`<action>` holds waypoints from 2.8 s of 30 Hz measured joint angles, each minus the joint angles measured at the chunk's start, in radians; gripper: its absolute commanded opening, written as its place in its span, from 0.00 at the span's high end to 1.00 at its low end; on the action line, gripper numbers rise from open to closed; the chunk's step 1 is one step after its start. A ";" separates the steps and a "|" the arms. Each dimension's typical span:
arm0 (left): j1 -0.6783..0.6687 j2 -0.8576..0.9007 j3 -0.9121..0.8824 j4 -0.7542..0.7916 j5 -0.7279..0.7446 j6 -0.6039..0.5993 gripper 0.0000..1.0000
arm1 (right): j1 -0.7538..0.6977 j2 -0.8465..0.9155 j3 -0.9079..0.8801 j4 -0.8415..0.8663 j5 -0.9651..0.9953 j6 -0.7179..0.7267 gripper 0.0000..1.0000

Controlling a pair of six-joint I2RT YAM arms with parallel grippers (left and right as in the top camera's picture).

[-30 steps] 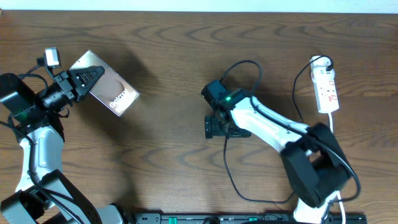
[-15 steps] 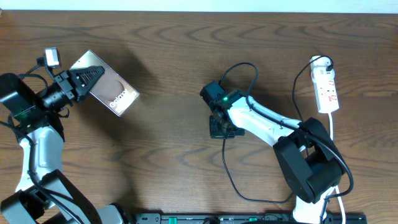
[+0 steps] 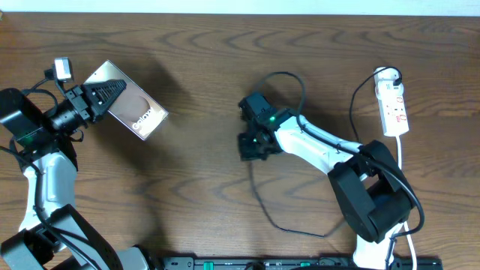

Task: Plug charger to phone and switch on socket

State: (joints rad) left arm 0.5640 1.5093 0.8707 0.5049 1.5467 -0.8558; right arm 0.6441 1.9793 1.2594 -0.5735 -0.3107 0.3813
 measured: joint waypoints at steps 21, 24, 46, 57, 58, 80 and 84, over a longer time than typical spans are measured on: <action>0.000 0.000 0.000 0.012 0.000 -0.039 0.92 | 0.000 0.005 0.000 0.020 -1.051 -0.780 0.99; 0.000 0.000 0.000 0.012 0.000 -0.039 0.93 | 0.000 0.005 0.000 0.038 -1.011 -0.750 0.99; 0.000 0.000 0.000 0.014 0.000 -0.038 0.92 | 0.002 -0.008 0.005 -0.255 0.335 0.257 0.58; 0.000 0.000 0.000 0.014 0.000 -0.038 0.92 | 0.003 -0.010 0.004 -0.232 0.404 0.283 0.60; 0.000 0.000 0.000 0.014 0.000 -0.038 0.93 | 0.003 -0.010 0.004 -0.220 0.398 0.280 0.69; 0.000 0.000 0.000 0.014 0.000 -0.038 0.93 | 0.003 -0.010 0.004 -0.216 0.282 0.273 0.92; 0.000 0.000 0.000 0.014 0.000 -0.038 0.93 | 0.002 -0.010 0.004 -0.218 0.267 0.278 0.99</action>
State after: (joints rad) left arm 0.5640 1.5093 0.8707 0.5194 1.5471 -0.8936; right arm 0.6460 1.9697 1.2633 -0.7918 -0.0437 0.6594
